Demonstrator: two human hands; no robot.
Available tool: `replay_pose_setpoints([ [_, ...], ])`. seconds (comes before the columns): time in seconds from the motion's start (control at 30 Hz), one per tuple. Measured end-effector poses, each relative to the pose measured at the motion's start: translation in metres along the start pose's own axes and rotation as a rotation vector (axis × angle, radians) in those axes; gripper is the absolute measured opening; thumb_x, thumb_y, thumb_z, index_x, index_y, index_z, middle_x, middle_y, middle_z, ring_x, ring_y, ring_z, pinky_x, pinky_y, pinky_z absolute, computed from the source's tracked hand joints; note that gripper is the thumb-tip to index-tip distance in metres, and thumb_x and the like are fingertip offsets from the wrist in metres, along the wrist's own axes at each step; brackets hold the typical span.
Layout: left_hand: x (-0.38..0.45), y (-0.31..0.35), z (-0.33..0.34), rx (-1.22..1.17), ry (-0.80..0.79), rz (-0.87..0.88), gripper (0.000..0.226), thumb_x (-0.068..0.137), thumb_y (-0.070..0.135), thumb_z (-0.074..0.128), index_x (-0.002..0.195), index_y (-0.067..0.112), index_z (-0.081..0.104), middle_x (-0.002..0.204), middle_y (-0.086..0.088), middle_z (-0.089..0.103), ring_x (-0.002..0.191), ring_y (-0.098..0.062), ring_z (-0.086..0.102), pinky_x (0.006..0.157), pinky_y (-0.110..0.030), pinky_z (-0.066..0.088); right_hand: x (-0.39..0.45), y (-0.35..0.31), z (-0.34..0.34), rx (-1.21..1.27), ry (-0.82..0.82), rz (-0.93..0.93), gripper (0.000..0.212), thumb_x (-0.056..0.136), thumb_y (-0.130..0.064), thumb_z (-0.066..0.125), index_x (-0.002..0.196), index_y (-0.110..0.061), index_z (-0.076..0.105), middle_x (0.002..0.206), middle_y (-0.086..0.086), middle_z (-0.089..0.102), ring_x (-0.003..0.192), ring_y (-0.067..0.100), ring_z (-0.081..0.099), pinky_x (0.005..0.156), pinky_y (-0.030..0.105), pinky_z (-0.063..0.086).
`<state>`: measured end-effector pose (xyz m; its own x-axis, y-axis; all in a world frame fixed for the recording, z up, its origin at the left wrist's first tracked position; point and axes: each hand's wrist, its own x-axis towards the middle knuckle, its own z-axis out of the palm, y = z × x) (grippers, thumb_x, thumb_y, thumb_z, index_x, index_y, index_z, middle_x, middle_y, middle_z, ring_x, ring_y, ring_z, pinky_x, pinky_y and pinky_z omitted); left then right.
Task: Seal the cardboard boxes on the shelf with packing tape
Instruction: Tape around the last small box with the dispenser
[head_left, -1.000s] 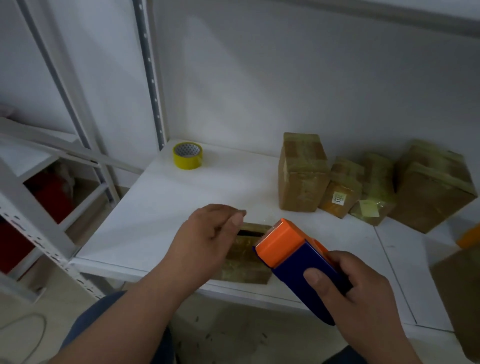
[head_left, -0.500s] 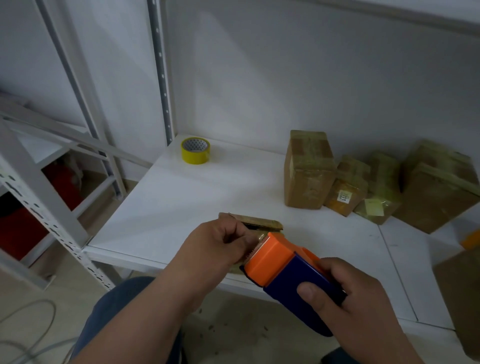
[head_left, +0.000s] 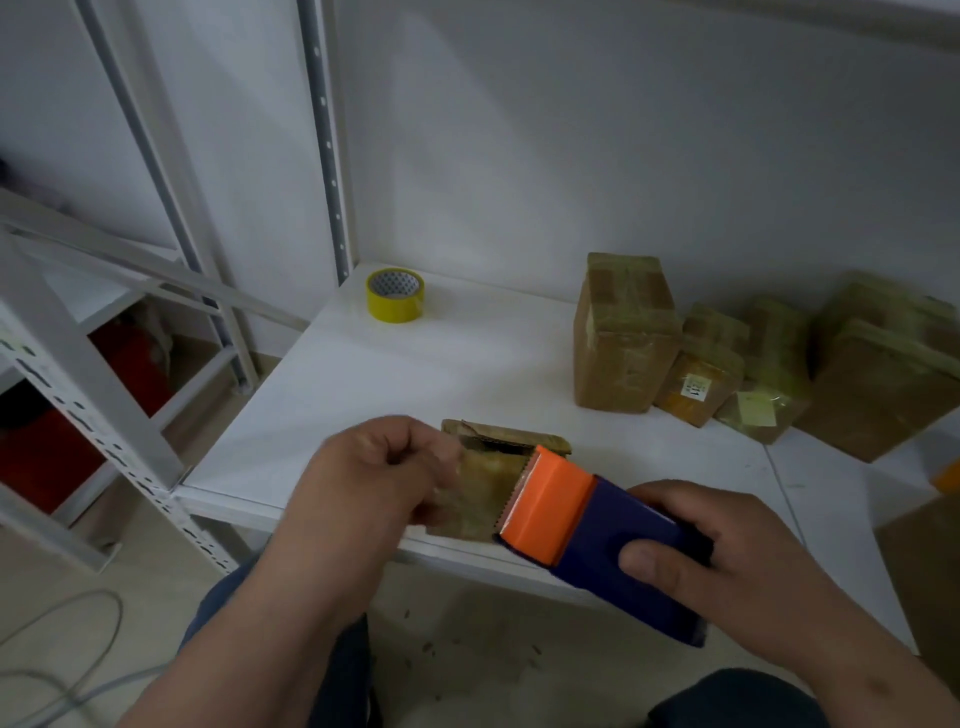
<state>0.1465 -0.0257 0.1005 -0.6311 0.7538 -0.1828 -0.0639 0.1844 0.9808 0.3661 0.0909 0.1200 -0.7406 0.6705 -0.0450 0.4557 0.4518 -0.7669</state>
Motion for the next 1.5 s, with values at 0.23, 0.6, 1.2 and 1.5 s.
replay_pose_setpoints([
  [0.23,0.039,0.011,-0.048,-0.185,0.235,-0.048,0.012,0.092,0.012,0.061,0.083,0.008,0.069,0.071,-0.003,0.062,0.062,-0.010,0.051,0.055,-0.023,0.047,0.004,0.002,-0.044,-0.097,0.001,0.149,0.071,0.041,-0.097,0.052,0.083,-0.041,0.069,0.075,0.000,0.073,0.061,0.015,0.068,0.058,0.033,0.050],
  [0.6,0.082,-0.017,-0.013,-0.074,0.267,-0.148,0.008,0.088,0.014,0.069,0.084,0.008,0.071,0.077,-0.010,0.068,0.063,-0.015,0.055,0.057,-0.028,0.048,0.076,0.025,-0.086,-0.215,-0.102,0.299,0.076,0.043,-0.088,0.065,0.073,-0.019,0.073,0.068,0.004,0.073,0.061,0.021,0.070,0.059,0.029,0.047],
  [1.2,0.090,-0.072,0.007,0.025,0.230,-0.332,0.014,0.088,0.014,0.070,0.079,0.003,0.072,0.067,-0.010,0.069,0.059,-0.019,0.055,0.053,-0.028,0.047,0.110,0.084,-0.063,-0.325,-0.303,0.446,0.064,0.056,-0.077,0.058,0.078,-0.018,0.072,0.072,0.001,0.071,0.064,0.014,0.067,0.057,0.023,0.044],
  [1.5,0.091,-0.081,0.008,0.535,0.005,-0.274,0.054,0.094,0.041,0.060,0.143,0.022,0.047,0.104,0.003,0.067,0.091,-0.021,0.064,0.074,-0.030,0.056,0.111,0.108,-0.048,-0.299,-0.293,0.436,0.061,0.059,-0.072,0.055,0.083,-0.018,0.073,0.080,0.002,0.073,0.075,0.019,0.070,0.066,0.026,0.047],
])
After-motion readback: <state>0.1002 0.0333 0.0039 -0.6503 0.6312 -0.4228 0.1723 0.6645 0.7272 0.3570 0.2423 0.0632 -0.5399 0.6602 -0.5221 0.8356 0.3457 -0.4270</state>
